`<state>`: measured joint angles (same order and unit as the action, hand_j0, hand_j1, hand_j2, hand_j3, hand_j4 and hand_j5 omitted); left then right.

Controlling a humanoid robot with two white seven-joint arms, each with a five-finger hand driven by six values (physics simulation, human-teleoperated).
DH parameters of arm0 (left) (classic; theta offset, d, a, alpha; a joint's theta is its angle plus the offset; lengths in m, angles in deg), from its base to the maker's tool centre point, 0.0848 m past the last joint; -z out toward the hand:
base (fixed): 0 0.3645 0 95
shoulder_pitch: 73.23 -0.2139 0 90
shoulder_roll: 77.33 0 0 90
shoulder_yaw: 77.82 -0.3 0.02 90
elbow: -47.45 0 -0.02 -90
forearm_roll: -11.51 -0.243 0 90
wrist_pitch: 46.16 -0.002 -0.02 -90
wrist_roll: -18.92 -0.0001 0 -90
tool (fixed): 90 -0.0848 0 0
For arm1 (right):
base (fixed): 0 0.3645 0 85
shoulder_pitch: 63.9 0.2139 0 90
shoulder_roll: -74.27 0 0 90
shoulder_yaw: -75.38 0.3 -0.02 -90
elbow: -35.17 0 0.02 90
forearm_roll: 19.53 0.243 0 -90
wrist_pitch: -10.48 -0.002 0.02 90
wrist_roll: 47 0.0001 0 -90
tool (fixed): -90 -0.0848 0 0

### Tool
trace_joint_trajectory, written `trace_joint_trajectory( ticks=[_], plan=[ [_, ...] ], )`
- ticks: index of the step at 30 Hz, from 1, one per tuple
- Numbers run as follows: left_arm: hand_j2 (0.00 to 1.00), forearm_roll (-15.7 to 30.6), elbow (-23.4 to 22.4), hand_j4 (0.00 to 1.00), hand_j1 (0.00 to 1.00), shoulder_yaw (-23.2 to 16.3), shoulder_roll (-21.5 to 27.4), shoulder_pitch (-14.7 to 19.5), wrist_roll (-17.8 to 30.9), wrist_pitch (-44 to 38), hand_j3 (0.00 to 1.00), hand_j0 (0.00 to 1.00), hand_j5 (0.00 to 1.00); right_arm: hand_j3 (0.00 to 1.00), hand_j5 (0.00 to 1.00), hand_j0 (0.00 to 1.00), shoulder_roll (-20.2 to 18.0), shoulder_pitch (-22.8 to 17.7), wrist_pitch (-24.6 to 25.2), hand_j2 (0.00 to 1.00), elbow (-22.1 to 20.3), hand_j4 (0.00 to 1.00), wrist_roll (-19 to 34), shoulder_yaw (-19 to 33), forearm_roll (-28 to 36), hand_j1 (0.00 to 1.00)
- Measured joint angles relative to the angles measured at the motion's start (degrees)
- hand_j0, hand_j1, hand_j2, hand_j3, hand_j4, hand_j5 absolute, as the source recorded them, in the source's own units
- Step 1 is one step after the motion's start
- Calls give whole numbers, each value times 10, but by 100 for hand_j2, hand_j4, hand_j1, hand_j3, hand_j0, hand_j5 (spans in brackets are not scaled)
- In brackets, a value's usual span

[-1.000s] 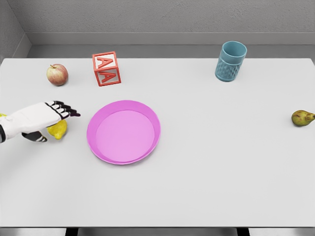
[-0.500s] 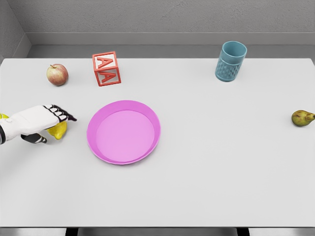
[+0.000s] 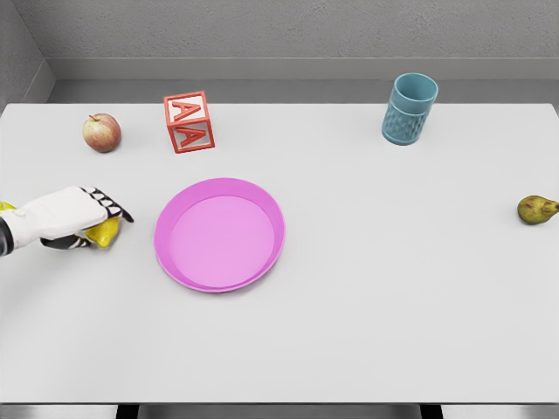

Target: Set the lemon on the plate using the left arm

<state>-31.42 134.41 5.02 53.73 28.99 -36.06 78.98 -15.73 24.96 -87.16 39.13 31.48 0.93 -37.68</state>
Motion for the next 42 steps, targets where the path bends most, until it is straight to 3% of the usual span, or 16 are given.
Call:
trace_joint_trajectory(
  ticks=[2,3,11,42],
  plan=[
    [72,-1,1,72,72,-5,0,1,0,0,72,72,72,100,100,100,0,0,0,100,0,100,0,0,0,100],
    [62,-1,1,62,62,-6,0,1,-1,0,62,62,62,100,100,100,0,0,0,100,0,100,0,0,0,100],
    [57,-1,1,57,57,-10,1,2,0,0,57,57,57,100,100,100,0,0,0,100,0,100,0,0,0,100],
    [54,27,12,54,54,1,1,20,0,0,54,54,54,100,100,100,0,0,0,100,0,100,0,0,0,100]
  ],
)
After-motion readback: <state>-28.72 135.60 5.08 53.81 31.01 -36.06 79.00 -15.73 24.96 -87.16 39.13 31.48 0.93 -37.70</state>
